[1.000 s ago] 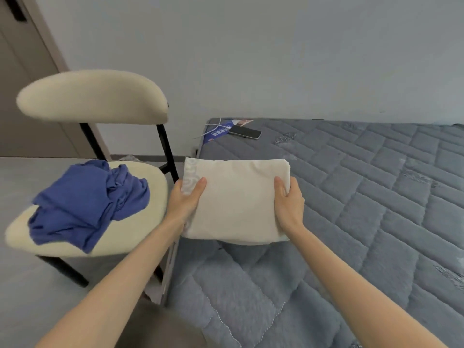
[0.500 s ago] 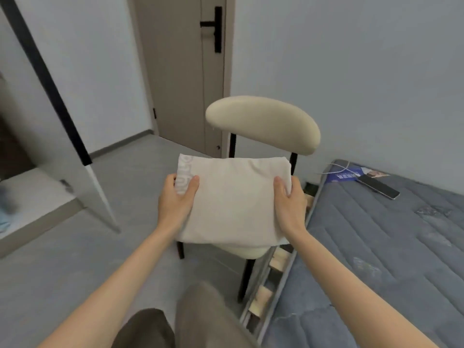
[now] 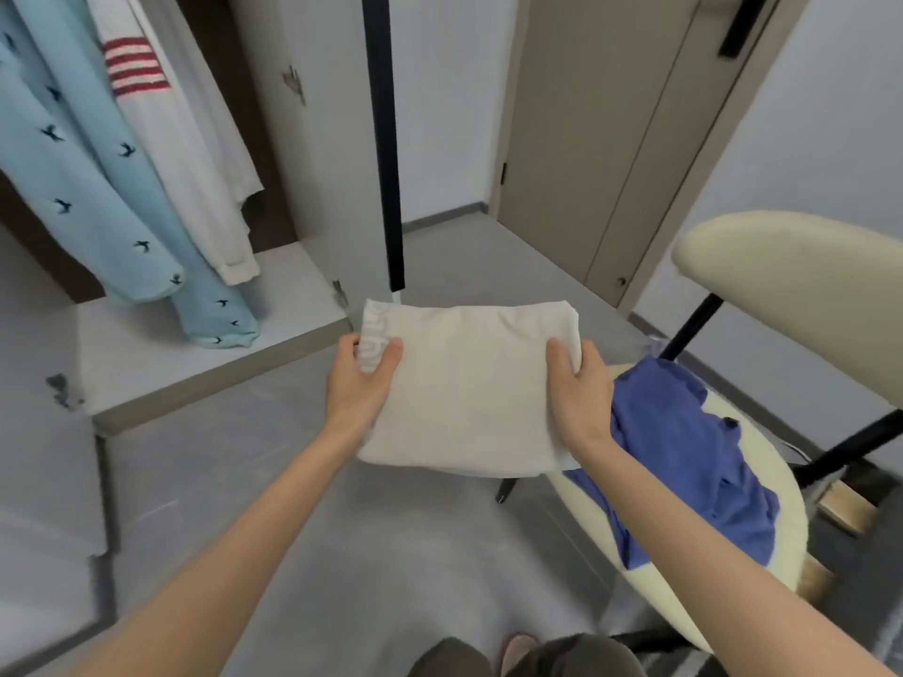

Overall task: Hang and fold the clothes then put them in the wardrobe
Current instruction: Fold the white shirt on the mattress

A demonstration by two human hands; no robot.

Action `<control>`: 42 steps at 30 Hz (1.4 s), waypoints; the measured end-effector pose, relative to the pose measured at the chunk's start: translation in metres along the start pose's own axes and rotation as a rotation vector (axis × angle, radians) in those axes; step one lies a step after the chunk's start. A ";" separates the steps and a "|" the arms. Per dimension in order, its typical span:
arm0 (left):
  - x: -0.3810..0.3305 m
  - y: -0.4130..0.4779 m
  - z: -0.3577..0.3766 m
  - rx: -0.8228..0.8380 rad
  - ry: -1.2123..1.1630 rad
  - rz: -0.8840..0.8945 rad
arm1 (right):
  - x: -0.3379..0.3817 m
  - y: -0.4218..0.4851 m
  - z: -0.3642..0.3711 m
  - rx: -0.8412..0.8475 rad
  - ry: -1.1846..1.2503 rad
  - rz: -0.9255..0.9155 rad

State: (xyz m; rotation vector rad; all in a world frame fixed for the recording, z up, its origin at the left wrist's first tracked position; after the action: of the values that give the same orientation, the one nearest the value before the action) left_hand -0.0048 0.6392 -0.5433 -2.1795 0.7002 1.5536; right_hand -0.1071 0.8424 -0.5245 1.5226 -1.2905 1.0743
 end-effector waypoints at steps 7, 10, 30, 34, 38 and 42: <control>-0.096 0.046 -0.097 -0.070 -0.018 -0.008 | 0.137 0.016 0.045 0.111 0.030 -0.040; -0.157 0.062 -0.149 -0.103 -0.023 0.003 | 0.216 0.019 0.059 0.159 0.049 -0.082; -0.406 0.196 -0.414 -0.455 0.011 0.165 | 0.578 0.086 0.235 0.488 0.270 -0.443; -0.434 0.238 -0.439 -0.544 -0.029 0.190 | 0.627 0.119 0.283 0.532 0.315 -0.508; -0.464 0.282 -0.461 -0.641 -0.068 0.186 | 0.680 0.154 0.333 0.609 0.331 -0.552; -0.486 0.322 -0.486 -0.703 -0.135 0.164 | 0.735 0.184 0.388 0.688 0.295 -0.595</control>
State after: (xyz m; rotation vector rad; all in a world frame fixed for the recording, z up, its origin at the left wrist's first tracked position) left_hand 0.0445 0.1928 0.0689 -2.4878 0.3134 2.2696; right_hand -0.1837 0.2568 0.0883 1.9679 -0.2093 1.3257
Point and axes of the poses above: each hand's wrist, its own y-axis towards the middle knuckle, its own z-axis out of the palm, x = y × z, the point moved 1 cm from there along y, towards the middle knuckle, and after that the axes turned 7 degrees about y, right-handed, at the moved point
